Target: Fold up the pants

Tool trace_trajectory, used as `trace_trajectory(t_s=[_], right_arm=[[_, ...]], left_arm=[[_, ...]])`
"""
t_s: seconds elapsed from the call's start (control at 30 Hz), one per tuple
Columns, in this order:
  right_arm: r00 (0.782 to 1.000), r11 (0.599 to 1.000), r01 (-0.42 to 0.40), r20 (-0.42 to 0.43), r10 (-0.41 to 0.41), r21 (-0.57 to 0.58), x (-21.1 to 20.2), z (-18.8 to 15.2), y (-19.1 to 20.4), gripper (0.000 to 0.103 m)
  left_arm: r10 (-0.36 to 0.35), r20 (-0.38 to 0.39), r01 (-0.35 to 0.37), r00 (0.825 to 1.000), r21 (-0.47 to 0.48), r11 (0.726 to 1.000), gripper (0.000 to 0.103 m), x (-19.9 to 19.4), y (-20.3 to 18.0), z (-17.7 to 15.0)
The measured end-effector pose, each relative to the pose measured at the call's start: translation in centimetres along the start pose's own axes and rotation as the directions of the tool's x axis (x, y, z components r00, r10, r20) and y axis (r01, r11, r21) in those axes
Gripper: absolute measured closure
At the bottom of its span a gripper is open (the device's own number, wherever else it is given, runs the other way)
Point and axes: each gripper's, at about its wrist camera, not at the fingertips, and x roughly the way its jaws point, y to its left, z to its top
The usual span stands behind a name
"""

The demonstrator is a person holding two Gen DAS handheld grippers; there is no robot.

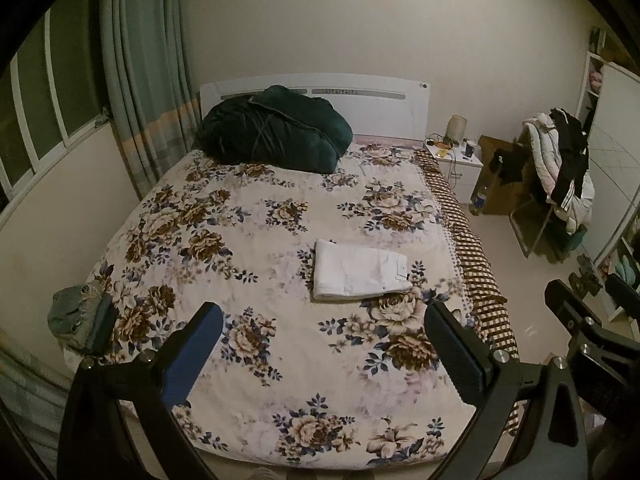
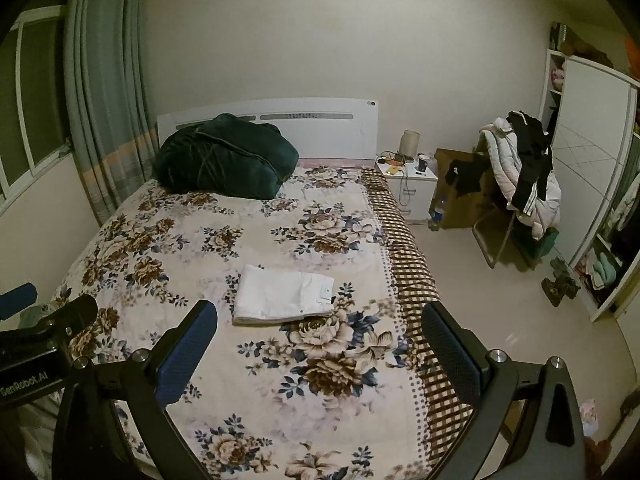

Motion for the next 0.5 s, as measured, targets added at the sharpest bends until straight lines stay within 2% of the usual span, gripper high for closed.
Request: trace_trajectory(t_s=[0.5], right_arm=[[1.000, 1.000, -0.002, -0.026, 0.002, 0.013, 1.03, -0.39, 0.01, 0.000]], left_arm=[[-0.007, 0.002, 0.007, 1.000, 0.005, 1.000, 0.000, -0.33, 0.33, -0.34]])
